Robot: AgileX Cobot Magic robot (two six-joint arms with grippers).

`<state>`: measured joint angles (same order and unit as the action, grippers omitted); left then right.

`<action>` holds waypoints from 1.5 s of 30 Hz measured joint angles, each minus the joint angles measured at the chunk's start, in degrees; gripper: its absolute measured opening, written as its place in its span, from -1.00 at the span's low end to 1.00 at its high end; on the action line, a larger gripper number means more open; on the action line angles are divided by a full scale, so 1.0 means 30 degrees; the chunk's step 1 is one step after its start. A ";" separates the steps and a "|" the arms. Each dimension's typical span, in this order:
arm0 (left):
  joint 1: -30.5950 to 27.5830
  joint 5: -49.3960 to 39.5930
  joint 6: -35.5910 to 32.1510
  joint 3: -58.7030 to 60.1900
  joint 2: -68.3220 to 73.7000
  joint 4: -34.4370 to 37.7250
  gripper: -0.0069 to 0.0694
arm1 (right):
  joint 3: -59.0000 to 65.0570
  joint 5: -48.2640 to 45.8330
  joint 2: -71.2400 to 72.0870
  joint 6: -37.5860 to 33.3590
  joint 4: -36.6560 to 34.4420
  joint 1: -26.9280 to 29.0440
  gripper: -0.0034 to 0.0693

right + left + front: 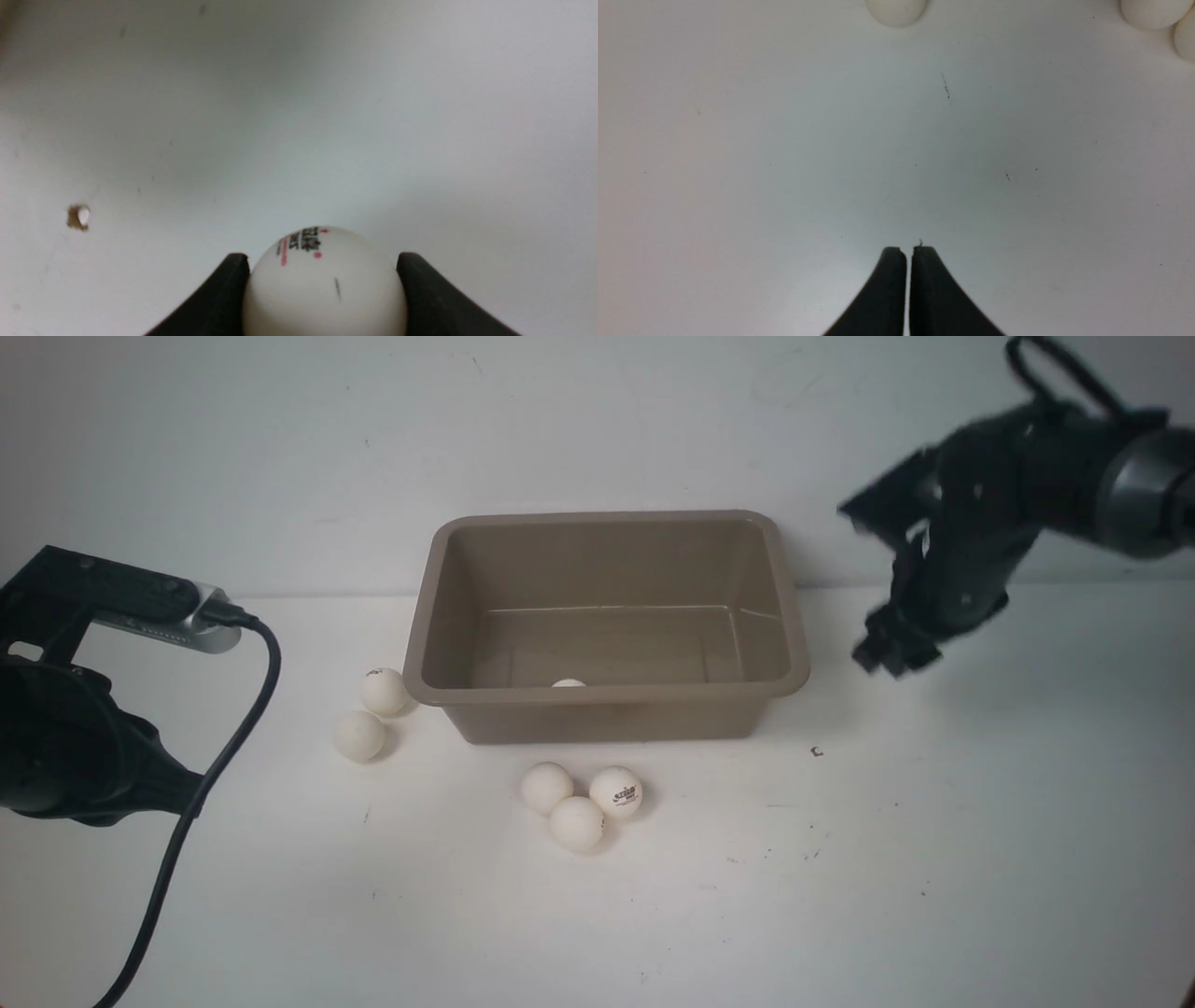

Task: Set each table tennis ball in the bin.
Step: Use the right arm to clamp the table tennis ball closest to it, then use the right arm to put the table tennis ball into the box

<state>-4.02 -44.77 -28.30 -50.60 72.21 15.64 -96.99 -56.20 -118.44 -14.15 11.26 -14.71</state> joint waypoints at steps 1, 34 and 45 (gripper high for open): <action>0.0000 0.0000 0.0000 0.0000 0.0000 0.0000 -0.83 | -0.0556 -0.0197 0.0125 -0.0035 -0.0568 0.0000 0.08; 0.0022 0.0000 0.0000 -0.0023 0.0000 0.0000 -0.83 | -0.5605 -0.0468 -0.2593 -0.2492 -0.5966 -0.2608 0.41; 0.0022 0.0000 0.0000 -0.0023 0.0000 0.0000 -0.83 | -0.6894 -0.1635 -0.1125 -0.2192 -0.3752 -0.2608 0.18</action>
<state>-3.95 -44.77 -28.30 -50.67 72.21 15.64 -117.67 -61.10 -121.82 -20.73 0.00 -22.53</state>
